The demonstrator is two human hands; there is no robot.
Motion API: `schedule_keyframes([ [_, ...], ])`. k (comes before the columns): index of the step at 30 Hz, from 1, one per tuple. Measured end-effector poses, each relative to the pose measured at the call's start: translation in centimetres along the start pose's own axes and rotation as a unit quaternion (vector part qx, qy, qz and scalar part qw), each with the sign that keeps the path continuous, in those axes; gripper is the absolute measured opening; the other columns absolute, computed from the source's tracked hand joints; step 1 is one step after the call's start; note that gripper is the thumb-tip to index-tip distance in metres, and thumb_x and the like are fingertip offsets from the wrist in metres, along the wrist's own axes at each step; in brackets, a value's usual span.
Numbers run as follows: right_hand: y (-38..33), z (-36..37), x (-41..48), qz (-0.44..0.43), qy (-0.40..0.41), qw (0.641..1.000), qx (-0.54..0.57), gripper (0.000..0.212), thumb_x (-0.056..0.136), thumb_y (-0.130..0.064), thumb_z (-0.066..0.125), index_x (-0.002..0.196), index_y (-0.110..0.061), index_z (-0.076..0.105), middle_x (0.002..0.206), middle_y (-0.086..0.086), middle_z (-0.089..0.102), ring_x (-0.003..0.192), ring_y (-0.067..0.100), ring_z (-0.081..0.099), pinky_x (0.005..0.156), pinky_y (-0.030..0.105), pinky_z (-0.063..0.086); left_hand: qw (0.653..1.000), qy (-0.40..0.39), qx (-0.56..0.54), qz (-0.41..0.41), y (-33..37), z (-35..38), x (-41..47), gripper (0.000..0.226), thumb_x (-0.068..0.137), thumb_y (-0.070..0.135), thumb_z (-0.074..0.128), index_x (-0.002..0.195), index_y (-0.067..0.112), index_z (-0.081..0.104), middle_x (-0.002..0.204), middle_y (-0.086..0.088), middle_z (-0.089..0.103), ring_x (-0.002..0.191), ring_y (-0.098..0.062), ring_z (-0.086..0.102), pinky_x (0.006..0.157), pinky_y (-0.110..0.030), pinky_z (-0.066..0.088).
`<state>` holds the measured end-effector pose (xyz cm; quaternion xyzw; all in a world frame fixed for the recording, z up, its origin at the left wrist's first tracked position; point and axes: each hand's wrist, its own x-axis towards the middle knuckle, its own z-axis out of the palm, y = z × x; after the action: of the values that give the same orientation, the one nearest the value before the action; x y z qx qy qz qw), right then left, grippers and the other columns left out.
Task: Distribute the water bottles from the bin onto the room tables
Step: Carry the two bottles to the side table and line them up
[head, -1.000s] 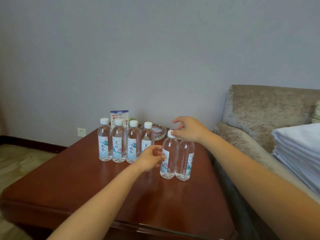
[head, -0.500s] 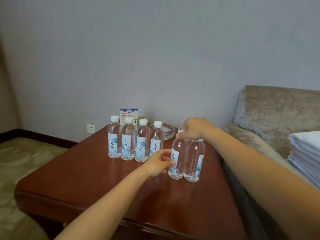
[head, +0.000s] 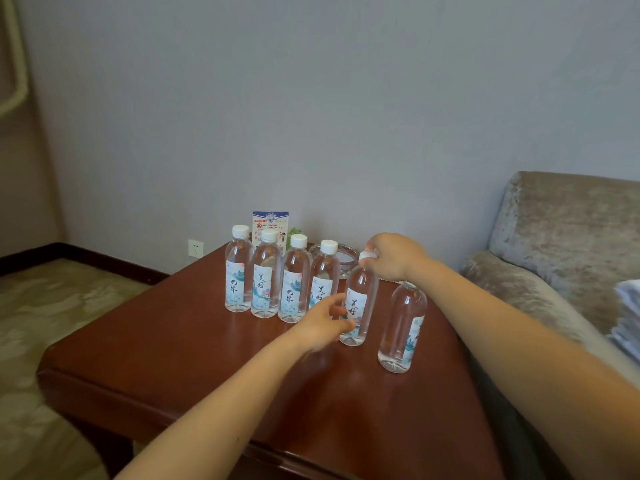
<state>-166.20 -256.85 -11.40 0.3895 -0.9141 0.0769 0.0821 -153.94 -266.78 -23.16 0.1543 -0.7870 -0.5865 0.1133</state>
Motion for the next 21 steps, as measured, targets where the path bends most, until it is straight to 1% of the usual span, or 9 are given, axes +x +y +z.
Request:
schedule_keyframes([
  [3, 0.1, 0.1, 0.6, -0.002, -0.005, 1.000, 0.005, 0.034, 0.096, -0.037, 0.058, 0.123, -0.017, 0.062, 0.122, 0.006, 0.065, 0.112, 0.030, 0.060, 0.079, 0.030, 0.043, 1.000, -0.002, 0.013, -0.002, 0.0, 0.0, 0.2, 0.062, 0.094, 0.013, 0.062, 0.149, 0.018, 0.035, 0.135, -0.002, 0.051, 0.113, -0.016, 0.055, 0.097, -0.031, 0.049],
  [7, 0.1, 0.4, 1.0, -0.006, -0.002, 1.000, 0.006, 0.033, 0.098, -0.036, 0.055, 0.125, -0.018, 0.060, 0.126, 0.006, 0.064, 0.115, 0.030, 0.059, 0.080, 0.030, 0.042, 1.000, 0.000, 0.018, -0.005, -0.1, 0.2, 0.3, 0.062, 0.093, 0.014, 0.062, 0.149, 0.018, 0.035, 0.146, -0.001, 0.045, 0.131, -0.020, 0.047, 0.106, -0.034, 0.045],
  [9, 0.1, 0.4, 1.2, -0.008, 0.001, 1.000, 0.009, 0.032, 0.098, -0.035, 0.055, 0.124, -0.018, 0.060, 0.125, 0.006, 0.064, 0.115, 0.030, 0.059, 0.079, 0.030, 0.042, 1.000, 0.005, 0.024, -0.005, -0.2, 0.4, 0.5, 0.063, 0.093, 0.015, 0.063, 0.149, 0.019, 0.036, 0.147, 0.001, 0.044, 0.132, -0.019, 0.047, 0.110, -0.038, 0.041],
  [13, 0.0, 0.6, 1.5, -0.007, 0.004, 1.000, 0.015, 0.030, 0.098, -0.034, 0.054, 0.122, -0.019, 0.060, 0.124, 0.005, 0.064, 0.113, 0.030, 0.059, 0.078, 0.030, 0.041, 0.999, 0.006, 0.039, -0.006, -0.4, 0.7, 0.8, 0.064, 0.091, 0.016, 0.065, 0.149, 0.020, 0.037, 0.147, 0.003, 0.043, 0.130, -0.018, 0.048, 0.111, -0.041, 0.040],
  [21, -0.2, 0.6, 1.9, -0.010, 0.001, 0.999, 0.030, 0.029, 0.097, -0.036, 0.056, 0.121, -0.021, 0.061, 0.125, 0.003, 0.064, 0.114, 0.029, 0.059, 0.079, 0.030, 0.040, 0.999, 0.017, 0.050, -0.008, -0.5, 0.6, 0.9, 0.063, 0.092, 0.017, 0.064, 0.149, 0.019, 0.037, 0.145, 0.002, 0.045, 0.130, -0.021, 0.049, 0.110, -0.039, 0.041],
])
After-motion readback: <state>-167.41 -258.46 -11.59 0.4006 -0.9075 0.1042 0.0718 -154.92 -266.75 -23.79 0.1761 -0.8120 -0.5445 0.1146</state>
